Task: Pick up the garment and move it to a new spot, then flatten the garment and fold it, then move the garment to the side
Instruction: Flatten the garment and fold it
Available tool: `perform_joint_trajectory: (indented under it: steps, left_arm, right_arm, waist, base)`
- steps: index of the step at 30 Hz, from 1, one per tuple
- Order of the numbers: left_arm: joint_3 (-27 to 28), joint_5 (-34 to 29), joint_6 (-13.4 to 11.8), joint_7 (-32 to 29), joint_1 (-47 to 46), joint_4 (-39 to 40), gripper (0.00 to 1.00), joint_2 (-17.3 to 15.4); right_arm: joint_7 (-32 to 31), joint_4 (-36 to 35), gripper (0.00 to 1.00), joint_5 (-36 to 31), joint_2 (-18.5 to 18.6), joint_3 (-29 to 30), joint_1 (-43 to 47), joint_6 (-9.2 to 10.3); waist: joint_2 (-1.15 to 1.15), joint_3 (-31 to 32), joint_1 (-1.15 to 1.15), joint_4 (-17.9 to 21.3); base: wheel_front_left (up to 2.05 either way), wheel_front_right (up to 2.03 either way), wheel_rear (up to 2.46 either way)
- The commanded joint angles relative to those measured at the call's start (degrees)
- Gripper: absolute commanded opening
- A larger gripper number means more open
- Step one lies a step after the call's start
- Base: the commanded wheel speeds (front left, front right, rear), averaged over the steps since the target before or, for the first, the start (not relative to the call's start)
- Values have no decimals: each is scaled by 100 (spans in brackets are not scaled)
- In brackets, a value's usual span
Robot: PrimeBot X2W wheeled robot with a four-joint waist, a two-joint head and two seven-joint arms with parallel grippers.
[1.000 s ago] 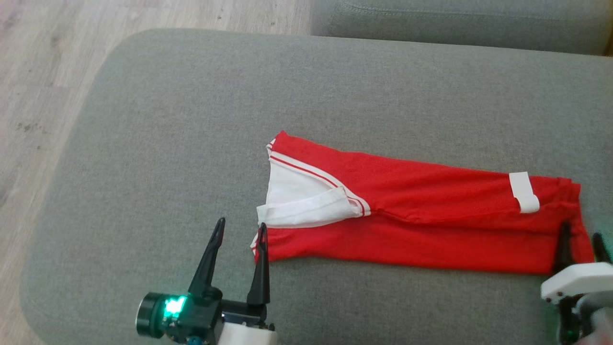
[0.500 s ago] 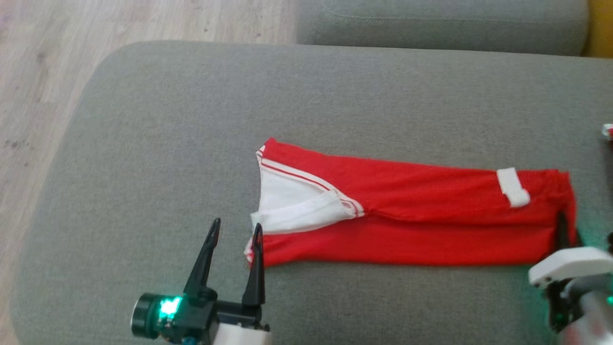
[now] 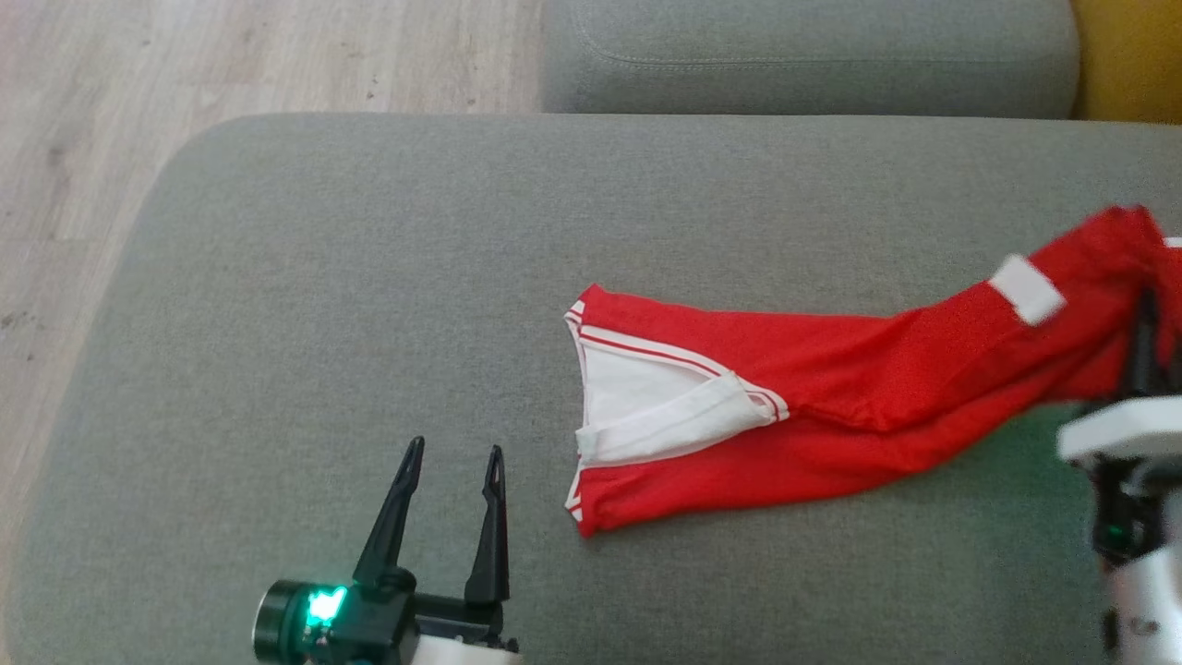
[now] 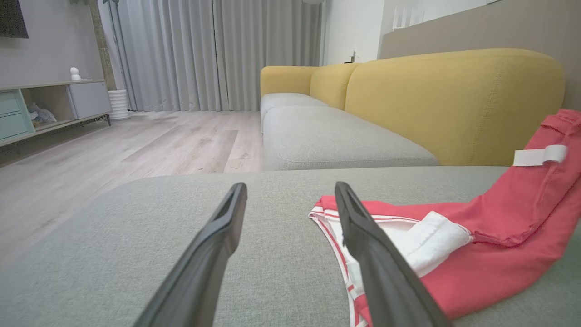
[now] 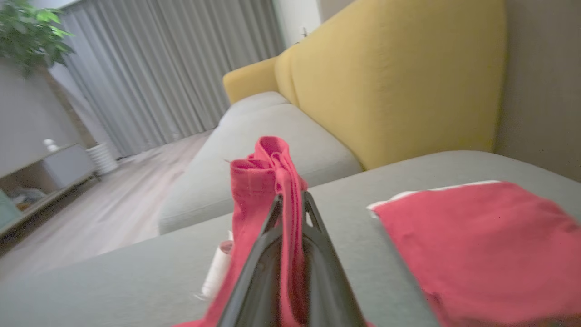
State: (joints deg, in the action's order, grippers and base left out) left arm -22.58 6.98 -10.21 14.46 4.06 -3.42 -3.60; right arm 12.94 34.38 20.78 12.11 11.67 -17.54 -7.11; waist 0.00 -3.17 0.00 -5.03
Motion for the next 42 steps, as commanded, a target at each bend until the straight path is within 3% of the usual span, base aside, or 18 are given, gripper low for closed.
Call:
perform_joint_trajectory:
  steps: [1,7,11,22,28,29,30,31,37,42]
  left_arm:
    - [165,-51,30,53,-77,137,100,64]
    - [191,-87,84,53,-93,117,100,68]
    - [190,-102,122,53,-129,93,100,70]
    - [61,-93,186,53,-269,-18,100,71]
    - [37,-78,188,53,-297,-56,100,71]
    - [29,-69,185,53,-301,-62,100,71]
    - [17,-57,181,53,-308,-68,100,71]
    - [9,-44,171,53,-313,-73,100,71]
    - [29,43,93,53,-302,-145,100,72]
    - [206,70,26,53,-218,-259,100,72]
  right_arm:
    - [-127,-567,0,66,-142,-245,-74,-37]
    - [-664,-1803,0,35,-677,-773,201,-37]
    - [-861,-2136,0,37,-869,-1222,215,-37]
    - [-385,-1330,0,669,-922,-3250,-137,-37]
    - [-205,-776,0,960,-922,-3936,-317,-37]
    - [-185,-673,24,1066,-923,-4071,-346,-37]
    - [-152,-592,92,1213,-923,-4204,-379,-37]
    - [-105,-540,100,1365,-923,-4350,-420,-37]
    - [180,-683,100,2304,-923,-4957,-624,-37]
    - [203,-1021,100,1455,-923,-4284,-514,-37]
  waist:
    - [0,15,0,-49]
    - [0,-41,0,-223]
    - [0,-106,0,-338]
    - [0,-234,0,-639]
    - [0,-250,0,-696]
    - [0,-252,0,-700]
    - [0,-253,0,-703]
    - [0,-255,0,-692]
    - [0,-171,0,-452]
    - [0,84,0,-74]
  base:
    - [0,0,0]
    - [0,0,0]
    - [0,0,0]
    - [0,0,0]
    - [0,0,0]
    - [0,0,0]
    - [0,0,0]
    - [0,0,0]
    - [0,0,0]
    - [0,0,0]
